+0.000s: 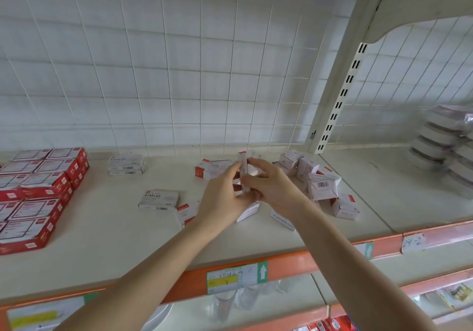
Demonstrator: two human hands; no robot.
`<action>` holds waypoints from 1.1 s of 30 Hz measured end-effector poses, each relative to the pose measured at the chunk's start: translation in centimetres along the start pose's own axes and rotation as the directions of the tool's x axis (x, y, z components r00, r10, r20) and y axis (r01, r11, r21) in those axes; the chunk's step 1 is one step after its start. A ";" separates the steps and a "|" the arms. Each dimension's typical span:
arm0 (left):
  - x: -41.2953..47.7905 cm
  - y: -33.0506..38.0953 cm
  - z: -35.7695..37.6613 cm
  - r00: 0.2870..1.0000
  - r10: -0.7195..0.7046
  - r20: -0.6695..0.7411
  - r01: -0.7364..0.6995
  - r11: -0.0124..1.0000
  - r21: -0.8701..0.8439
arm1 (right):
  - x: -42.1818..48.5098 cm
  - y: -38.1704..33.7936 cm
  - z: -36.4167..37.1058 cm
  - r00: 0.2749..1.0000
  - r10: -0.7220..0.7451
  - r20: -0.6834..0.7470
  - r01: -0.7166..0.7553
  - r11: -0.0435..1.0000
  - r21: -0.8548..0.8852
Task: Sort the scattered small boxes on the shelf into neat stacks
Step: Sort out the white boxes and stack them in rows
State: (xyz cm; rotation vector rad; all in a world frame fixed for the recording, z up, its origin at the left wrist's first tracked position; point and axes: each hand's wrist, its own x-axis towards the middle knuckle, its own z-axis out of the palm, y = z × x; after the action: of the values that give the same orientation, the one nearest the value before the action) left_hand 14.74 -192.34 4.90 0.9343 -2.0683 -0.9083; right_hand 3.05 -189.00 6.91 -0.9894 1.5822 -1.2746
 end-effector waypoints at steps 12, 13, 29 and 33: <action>-0.2 -1.0 -2.3 0.969 -0.160 -0.189 0.131 0.979 -0.155 | 0.5 -0.1 1.1 0.999 -0.006 0.038 0.013 0.985 -0.172; -0.2 -1.2 -2.7 0.958 -0.223 -0.178 0.175 0.952 -0.252 | 0.7 0.1 0.9 0.999 -0.042 0.008 0.042 0.961 -0.273; -2.0 -2.2 -6.3 0.857 -0.513 -0.039 0.405 0.719 -0.565 | 0.6 -0.1 4.9 0.883 -0.377 0.280 0.465 0.609 -0.643; -2.3 -4.3 -8.1 0.902 -0.386 -0.191 0.323 0.900 -0.293 | 1.3 0.0 5.9 0.878 -0.391 0.277 0.465 0.553 -0.692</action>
State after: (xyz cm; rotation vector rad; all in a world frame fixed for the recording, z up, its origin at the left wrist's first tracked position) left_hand 23.75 -195.07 5.01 1.2400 -1.5518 -1.1535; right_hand 8.23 -192.06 6.02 -2.0422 1.8951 -0.8120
